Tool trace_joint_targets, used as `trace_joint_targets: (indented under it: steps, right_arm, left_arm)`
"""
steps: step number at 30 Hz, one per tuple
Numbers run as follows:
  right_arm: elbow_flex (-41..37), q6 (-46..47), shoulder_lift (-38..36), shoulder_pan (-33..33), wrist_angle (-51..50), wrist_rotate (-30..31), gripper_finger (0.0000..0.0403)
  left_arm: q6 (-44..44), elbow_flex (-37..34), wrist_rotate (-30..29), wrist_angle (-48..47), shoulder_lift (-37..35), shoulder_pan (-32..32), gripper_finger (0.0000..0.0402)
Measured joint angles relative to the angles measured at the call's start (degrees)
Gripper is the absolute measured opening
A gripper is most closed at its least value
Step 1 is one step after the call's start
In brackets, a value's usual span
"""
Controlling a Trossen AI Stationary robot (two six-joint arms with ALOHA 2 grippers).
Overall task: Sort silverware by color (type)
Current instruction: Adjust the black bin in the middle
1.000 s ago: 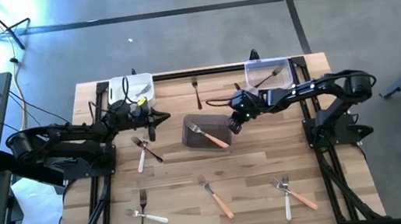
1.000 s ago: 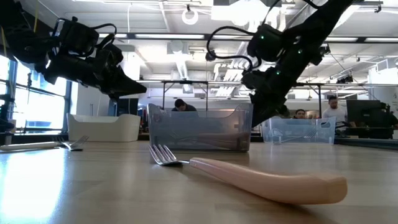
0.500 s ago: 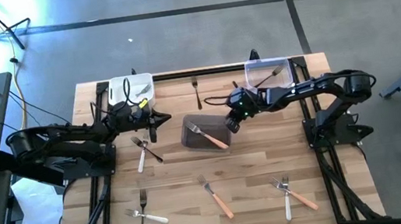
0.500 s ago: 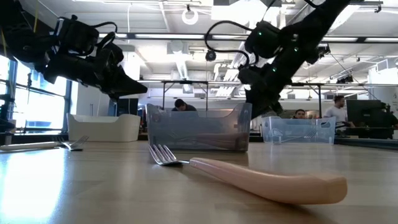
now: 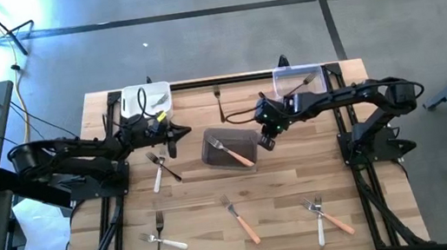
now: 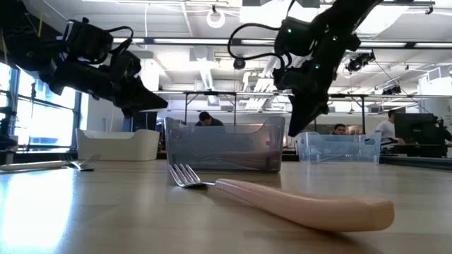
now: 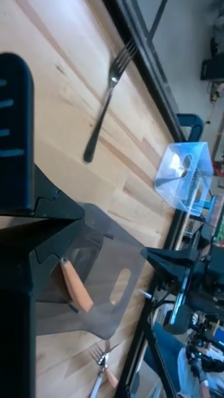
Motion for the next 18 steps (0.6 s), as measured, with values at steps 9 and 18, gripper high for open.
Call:
trace_joint_targets:
  steps: [9, 18]
  right_arm:
    - [-2.42, 0.42, 0.0, -0.62, 11.22, -1.57, 0.0]
    - [-2.42, -2.88, -6.7, -3.3, 8.95, -2.16, 0.0]
  left_arm:
    - [0.52, 3.0, 0.2, -0.07, 4.43, -0.89, 0.0]
    - [1.68, 3.28, -1.93, -2.92, 5.05, -0.47, 0.0]
